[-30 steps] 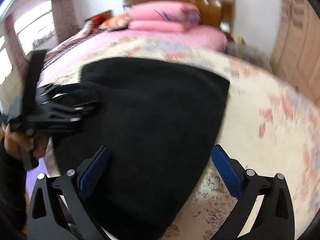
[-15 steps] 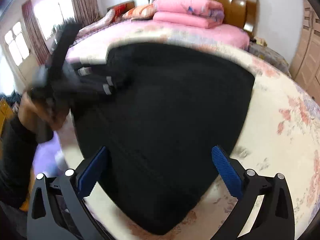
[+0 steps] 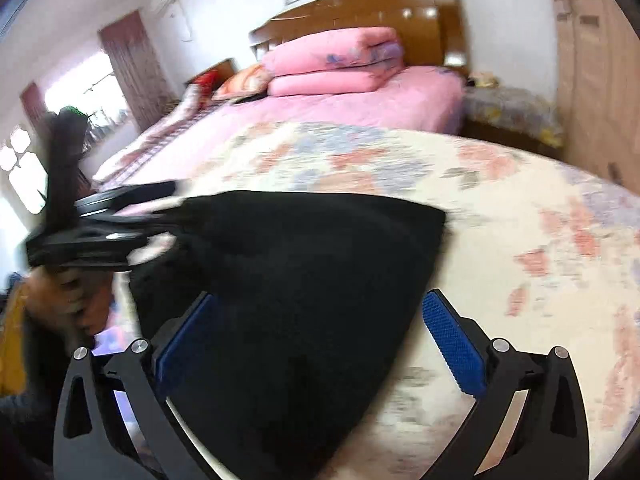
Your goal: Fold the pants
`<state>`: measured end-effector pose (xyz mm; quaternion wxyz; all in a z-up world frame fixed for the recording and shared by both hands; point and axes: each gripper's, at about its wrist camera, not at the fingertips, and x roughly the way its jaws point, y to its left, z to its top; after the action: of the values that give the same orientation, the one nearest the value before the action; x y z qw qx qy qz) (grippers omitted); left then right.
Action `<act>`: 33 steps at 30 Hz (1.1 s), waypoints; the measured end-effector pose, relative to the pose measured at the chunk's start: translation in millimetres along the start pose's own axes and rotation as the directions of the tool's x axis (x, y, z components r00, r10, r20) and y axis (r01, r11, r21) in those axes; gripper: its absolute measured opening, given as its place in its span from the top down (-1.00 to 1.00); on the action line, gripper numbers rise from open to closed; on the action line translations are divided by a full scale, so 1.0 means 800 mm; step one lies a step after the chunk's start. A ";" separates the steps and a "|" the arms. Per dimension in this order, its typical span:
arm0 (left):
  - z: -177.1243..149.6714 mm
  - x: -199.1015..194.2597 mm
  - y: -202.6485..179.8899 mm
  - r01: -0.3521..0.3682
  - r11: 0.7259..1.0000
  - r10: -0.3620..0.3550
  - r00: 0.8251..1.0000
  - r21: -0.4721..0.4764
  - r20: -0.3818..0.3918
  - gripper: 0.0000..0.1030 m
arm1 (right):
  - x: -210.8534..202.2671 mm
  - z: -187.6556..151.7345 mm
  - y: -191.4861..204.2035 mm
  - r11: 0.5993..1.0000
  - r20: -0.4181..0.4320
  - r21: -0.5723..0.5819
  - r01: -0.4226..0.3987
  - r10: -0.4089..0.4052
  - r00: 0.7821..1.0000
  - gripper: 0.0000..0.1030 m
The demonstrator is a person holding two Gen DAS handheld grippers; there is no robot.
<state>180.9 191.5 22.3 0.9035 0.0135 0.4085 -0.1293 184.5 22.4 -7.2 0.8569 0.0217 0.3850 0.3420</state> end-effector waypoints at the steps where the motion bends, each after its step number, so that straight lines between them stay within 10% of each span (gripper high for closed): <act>1: 0.010 0.027 0.000 0.060 0.998 -0.057 0.994 0.026 -0.092 -0.96 | 0.002 -0.004 0.012 0.998 -0.008 -0.027 -0.057 0.057 0.998 -0.92; 6: 0.017 0.108 -0.011 0.103 0.982 -0.058 0.961 0.155 -0.272 -0.97 | 0.037 -0.048 0.065 0.960 -0.142 -0.112 -0.257 0.240 0.960 -0.92; 15: 0.038 0.136 0.035 0.011 1.000 -0.005 0.979 0.027 -0.203 -0.90 | 0.057 -0.071 0.069 0.967 -0.158 -0.166 -0.195 0.169 0.973 -0.92; 20: 0.035 0.016 0.061 -0.073 0.994 0.078 0.995 -0.084 0.061 -0.82 | 0.036 -0.048 0.083 0.961 -0.153 -0.203 -0.186 0.157 0.976 -0.92; 23: -0.008 -0.042 0.065 -0.113 0.990 0.119 0.990 -0.084 0.077 -0.94 | 0.019 -0.012 0.071 0.955 -0.081 -0.161 -0.247 0.237 0.968 -0.92; 25: -0.052 -0.060 0.061 -0.109 0.989 0.117 0.990 -0.097 0.076 -0.94 | 0.021 0.020 0.047 0.943 -0.031 -0.076 -0.323 0.322 0.946 -0.92; 28: -0.110 -0.065 0.035 -0.075 0.997 0.076 0.993 -0.020 0.091 -0.94 | 0.068 0.067 0.008 0.824 -0.033 0.178 -0.537 0.551 0.834 -0.92; 31: -0.132 -0.036 0.017 -0.213 0.975 0.210 0.976 0.059 0.054 -0.95 | 0.130 0.092 0.016 0.828 -0.152 0.255 -0.500 0.545 0.825 -0.92; 33: -0.138 -0.027 0.030 -0.176 0.984 0.176 0.983 -0.008 0.050 -0.96 | 0.174 0.104 0.036 0.855 -0.253 0.247 -0.457 0.512 0.821 -0.92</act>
<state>91.8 233.7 -36.9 0.9214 0.0446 0.3830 -0.0484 289.4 147.2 -30.1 0.6648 0.1406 0.5246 0.5130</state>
